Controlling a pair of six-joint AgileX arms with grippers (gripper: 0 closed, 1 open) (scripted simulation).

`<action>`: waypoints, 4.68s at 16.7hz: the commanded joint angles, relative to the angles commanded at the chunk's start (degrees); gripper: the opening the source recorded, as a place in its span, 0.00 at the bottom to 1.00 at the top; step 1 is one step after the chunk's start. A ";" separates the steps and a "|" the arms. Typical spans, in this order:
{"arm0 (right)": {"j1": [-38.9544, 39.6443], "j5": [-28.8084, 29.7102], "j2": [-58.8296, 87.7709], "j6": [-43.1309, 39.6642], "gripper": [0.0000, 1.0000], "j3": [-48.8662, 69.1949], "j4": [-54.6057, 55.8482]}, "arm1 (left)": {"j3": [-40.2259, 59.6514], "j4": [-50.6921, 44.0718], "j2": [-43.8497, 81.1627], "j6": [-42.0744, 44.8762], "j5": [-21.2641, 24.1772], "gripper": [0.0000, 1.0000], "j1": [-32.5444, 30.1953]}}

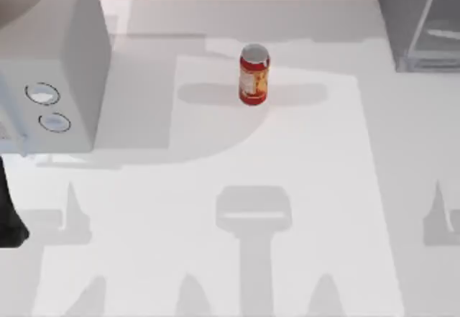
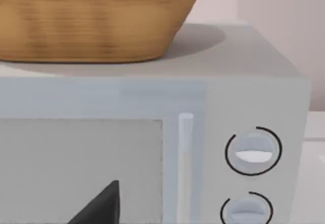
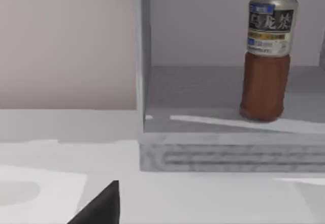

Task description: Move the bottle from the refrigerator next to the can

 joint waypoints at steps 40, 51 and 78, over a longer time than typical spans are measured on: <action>-14.47 -14.14 124.09 0.58 1.00 64.01 60.10 | 0.00 0.00 0.00 0.00 0.00 1.00 0.00; -13.24 -12.86 130.10 0.52 0.92 75.30 54.80 | 0.00 0.00 0.00 0.00 0.00 1.00 0.00; -13.40 -12.94 125.57 0.66 0.00 76.91 48.25 | 0.00 0.00 0.00 0.00 0.00 1.00 0.00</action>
